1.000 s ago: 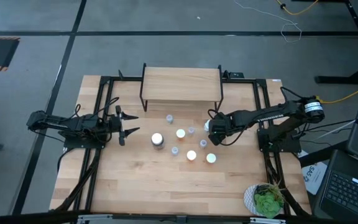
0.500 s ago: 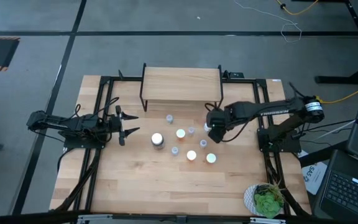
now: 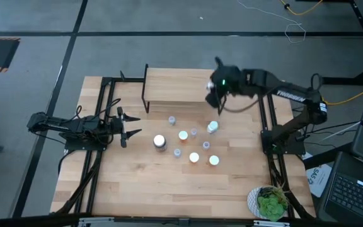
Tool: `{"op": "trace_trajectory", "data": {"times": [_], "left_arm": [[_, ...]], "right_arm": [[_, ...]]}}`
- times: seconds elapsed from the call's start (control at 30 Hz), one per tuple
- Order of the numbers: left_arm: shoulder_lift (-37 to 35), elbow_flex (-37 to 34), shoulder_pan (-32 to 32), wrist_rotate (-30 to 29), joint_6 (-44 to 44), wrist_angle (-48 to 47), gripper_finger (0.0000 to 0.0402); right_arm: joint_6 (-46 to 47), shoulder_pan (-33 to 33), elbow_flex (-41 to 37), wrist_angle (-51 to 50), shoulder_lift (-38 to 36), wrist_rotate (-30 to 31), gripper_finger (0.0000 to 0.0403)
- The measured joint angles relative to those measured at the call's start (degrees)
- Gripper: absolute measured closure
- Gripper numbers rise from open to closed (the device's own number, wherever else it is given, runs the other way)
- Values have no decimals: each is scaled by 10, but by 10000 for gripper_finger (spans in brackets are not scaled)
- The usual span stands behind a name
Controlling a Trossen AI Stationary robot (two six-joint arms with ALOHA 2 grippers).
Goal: Pick and place medicine bottles onto shelf by color
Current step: Put the black pill bottle on the shelf
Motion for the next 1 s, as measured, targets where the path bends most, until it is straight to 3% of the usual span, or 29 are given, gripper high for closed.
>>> {"op": "trace_trajectory", "data": {"times": [0.23,0.43,0.6,0.8,1.0], "left_arm": [[0,0,0,0,0,0,172],[0,0,0,0,0,0,172],[0,0,0,0,0,0,172],[0,0,0,0,0,0,172],[0,0,0,0,-1,0,172]], "right_arm": [[-34,-145,1,14,36,-90,248],[-62,-198,1,26,97,-151,248],[-79,-207,0,17,120,-149,248],[-81,-208,0,17,122,-102,248],[-90,-210,0,17,122,-106,210]]}}
